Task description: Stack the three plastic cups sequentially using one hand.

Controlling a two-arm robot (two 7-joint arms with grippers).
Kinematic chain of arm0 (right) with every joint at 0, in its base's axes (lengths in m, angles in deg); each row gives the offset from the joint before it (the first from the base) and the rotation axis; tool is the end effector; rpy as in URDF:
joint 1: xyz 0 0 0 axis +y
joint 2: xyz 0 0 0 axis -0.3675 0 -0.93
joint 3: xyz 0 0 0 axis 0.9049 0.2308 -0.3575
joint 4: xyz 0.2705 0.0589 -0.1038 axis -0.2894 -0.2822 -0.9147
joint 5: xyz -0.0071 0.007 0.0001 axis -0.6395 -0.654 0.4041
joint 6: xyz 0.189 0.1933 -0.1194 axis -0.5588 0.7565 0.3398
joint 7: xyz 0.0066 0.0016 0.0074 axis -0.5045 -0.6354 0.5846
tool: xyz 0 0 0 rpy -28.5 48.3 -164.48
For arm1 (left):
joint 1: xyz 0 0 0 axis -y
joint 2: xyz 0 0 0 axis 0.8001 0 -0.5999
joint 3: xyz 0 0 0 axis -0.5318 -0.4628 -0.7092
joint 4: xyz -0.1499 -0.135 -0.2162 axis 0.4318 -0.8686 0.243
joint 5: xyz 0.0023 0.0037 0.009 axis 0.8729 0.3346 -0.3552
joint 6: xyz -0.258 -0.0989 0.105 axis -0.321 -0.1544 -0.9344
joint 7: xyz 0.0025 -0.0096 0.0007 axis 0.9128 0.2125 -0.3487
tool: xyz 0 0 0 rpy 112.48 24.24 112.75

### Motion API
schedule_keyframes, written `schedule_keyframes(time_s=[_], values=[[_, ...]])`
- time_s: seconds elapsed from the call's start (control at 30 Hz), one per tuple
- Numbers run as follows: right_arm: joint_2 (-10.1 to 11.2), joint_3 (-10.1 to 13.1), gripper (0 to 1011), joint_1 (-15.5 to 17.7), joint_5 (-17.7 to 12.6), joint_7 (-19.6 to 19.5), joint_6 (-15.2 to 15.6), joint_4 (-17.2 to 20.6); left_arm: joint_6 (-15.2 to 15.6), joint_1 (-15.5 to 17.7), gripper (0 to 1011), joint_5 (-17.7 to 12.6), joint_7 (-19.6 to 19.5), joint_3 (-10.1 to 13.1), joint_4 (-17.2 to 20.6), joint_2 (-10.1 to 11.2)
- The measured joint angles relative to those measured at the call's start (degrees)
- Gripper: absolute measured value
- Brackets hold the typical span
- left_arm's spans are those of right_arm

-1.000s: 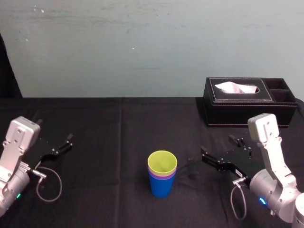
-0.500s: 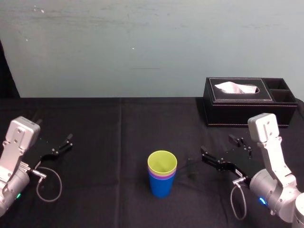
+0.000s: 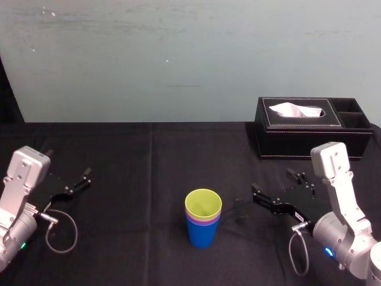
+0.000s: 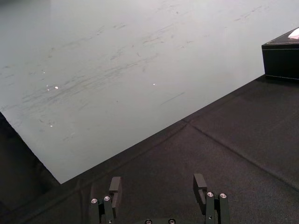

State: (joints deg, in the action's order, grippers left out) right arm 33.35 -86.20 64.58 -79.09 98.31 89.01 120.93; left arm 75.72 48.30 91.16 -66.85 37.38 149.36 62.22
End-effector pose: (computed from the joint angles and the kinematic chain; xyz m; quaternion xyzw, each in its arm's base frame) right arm 0.3271 -0.0344 -0.2827 -0.1282 0.0025 -0.5560 0.8212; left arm 0.3464 0.0894 -0.3041 0.1415 -0.1325 0.5800 0.7912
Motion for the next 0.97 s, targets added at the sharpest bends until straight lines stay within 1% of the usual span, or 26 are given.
schedule_keyframes(time_s=[0.97], values=[[0.0, 0.0, 1004, 0.0, 0.0, 0.0, 0.0, 0.0, 0.0, 0.0, 1000, 0.0, 0.0, 0.0, 0.0, 0.0]])
